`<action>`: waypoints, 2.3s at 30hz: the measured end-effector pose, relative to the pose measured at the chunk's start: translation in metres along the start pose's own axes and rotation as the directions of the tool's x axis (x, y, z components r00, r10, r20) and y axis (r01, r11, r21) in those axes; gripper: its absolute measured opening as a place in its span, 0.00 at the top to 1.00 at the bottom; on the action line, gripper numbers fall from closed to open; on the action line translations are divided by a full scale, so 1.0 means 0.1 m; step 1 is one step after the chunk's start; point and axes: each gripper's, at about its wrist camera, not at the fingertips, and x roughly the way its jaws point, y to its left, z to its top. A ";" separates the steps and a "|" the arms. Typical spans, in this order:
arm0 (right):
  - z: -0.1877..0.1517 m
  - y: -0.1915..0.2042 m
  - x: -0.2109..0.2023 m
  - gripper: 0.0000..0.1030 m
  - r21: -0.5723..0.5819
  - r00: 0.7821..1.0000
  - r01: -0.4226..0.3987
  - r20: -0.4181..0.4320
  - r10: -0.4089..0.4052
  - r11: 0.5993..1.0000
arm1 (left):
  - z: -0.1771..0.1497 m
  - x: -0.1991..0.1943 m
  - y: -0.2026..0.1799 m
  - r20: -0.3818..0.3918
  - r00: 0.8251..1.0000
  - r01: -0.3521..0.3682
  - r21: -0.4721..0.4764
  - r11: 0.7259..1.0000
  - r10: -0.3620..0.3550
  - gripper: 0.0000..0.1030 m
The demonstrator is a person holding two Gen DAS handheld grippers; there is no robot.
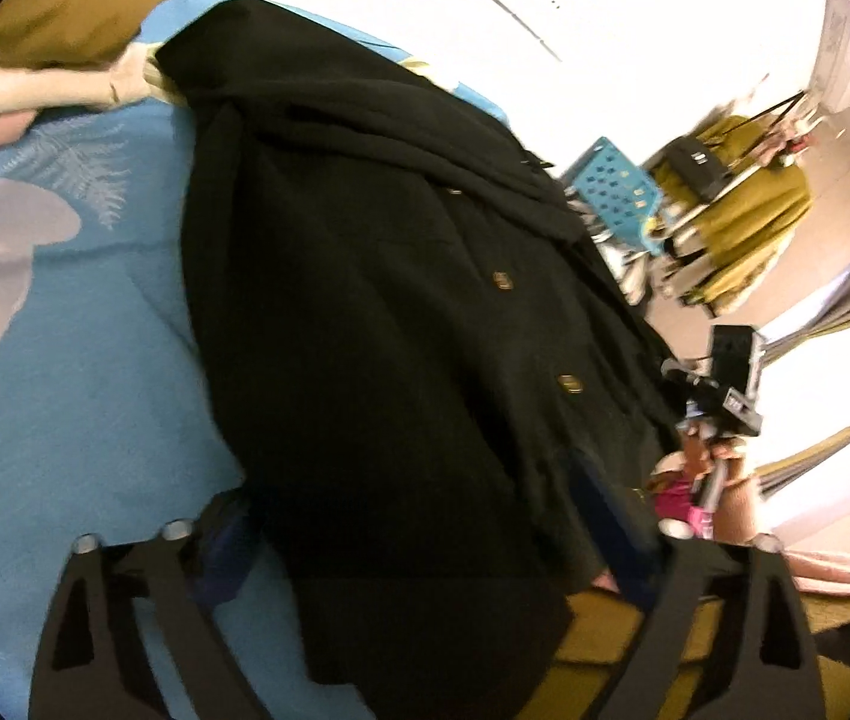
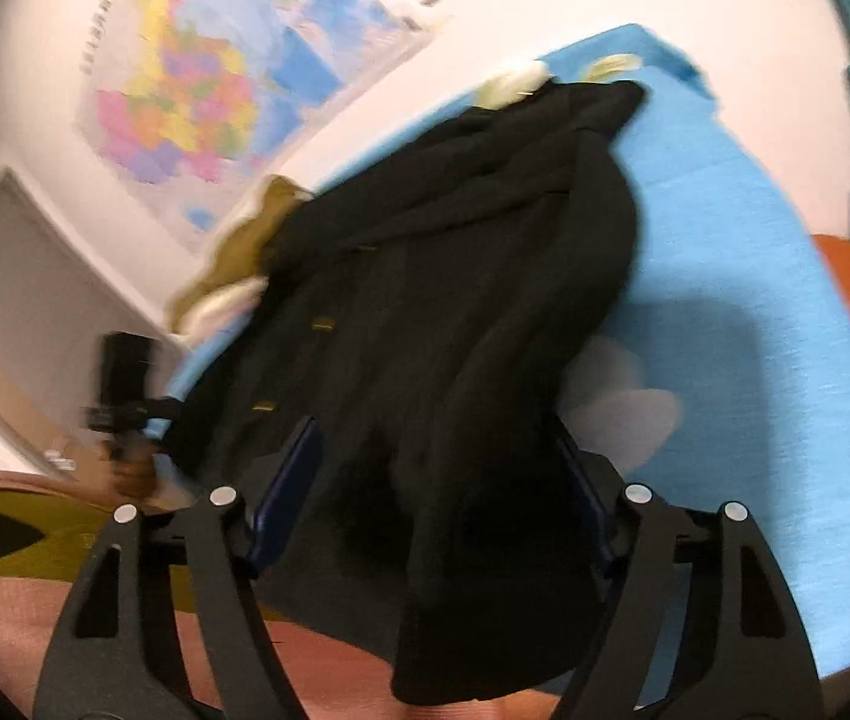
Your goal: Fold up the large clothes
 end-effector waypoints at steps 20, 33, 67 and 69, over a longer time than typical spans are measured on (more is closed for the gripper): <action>-0.03 0.26 -0.13 0.81 0.074 0.958 -0.271 0.116 0.262 0.960 | 0.07 -0.12 0.03 0.049 0.998 -0.042 -0.115 0.992 0.048 0.75; -0.22 1.00 -0.92 0.92 -0.100 0.896 -0.336 0.271 0.351 0.936 | -0.21 -1.14 -0.11 0.220 0.974 0.078 -0.089 0.993 -0.057 0.79; 2.17 -0.39 0.66 0.87 0.434 0.968 -0.214 0.216 0.129 0.875 | 2.83 -0.12 0.65 -0.028 0.996 -0.090 -0.271 0.959 0.085 0.71; 2.17 -0.60 0.92 0.80 0.518 0.989 -0.120 0.141 0.054 0.847 | 2.99 0.16 0.88 -0.088 0.991 -0.123 -0.317 0.941 0.100 0.68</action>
